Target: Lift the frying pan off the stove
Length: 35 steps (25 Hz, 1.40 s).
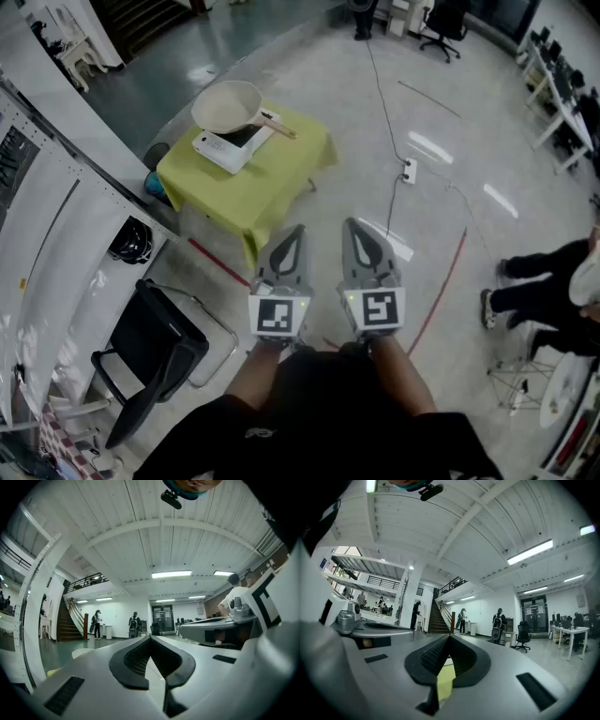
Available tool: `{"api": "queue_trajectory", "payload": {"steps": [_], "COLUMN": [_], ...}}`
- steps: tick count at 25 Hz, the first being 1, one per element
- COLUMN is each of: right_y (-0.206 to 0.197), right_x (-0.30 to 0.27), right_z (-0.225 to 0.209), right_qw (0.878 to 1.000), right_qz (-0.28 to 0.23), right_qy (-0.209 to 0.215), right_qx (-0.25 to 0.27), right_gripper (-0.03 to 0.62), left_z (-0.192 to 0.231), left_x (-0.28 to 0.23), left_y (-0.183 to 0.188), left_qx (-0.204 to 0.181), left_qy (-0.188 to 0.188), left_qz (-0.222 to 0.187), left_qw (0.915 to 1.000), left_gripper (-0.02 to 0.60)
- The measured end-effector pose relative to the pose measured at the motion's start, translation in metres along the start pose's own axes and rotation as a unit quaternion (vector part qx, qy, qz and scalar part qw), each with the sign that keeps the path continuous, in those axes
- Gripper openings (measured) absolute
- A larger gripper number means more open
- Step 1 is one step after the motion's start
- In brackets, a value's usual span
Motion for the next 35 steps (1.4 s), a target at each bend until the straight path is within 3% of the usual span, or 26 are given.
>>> {"api": "queue_trajectory", "payload": {"steps": [7,11,20,28,35], "right_y": [-0.004,-0.011,-0.033,-0.031,-0.016], "right_x": [-0.002,0.001,-0.003,-0.056,-0.137], "right_z": [0.019,0.028,0.038,0.010,-0.036], "right_qw": [1.000,1.000,0.999,0.999,0.998], "right_qz": [-0.001,0.009,0.033,0.025,0.021], "right_qy": [0.007,-0.011,-0.011,0.011,0.052], "right_qx": [-0.010,0.003,-0.012,-0.022,-0.020], "right_gripper": [0.015,0.015,0.015,0.015,0.015], "left_z": [0.017,0.031,0.046,0.055,0.080], "left_x": [0.012,0.023,0.023,-0.028,-0.118], "left_y": [-0.005,-0.010,-0.038,-0.041,-0.026], "left_qx": [0.008,0.008,0.024,0.025,0.036], "left_qy": [-0.006,-0.004,-0.013,-0.005,0.019], "left_qz": [0.002,0.006,0.035,0.051,0.063], "left_qw": [0.9999,0.9999,0.9990,0.9984,0.9972], "left_gripper": [0.043,0.043,0.043,0.043,0.043]}}
Point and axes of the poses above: the fingertips, and each gripper's own axes: x backward along the fingers, z to its left, y out of its top, the point moved 3 cm from there along x, backward along the fingers, and after that the axes turned 11 degrees about z, right-handed, at the moved point
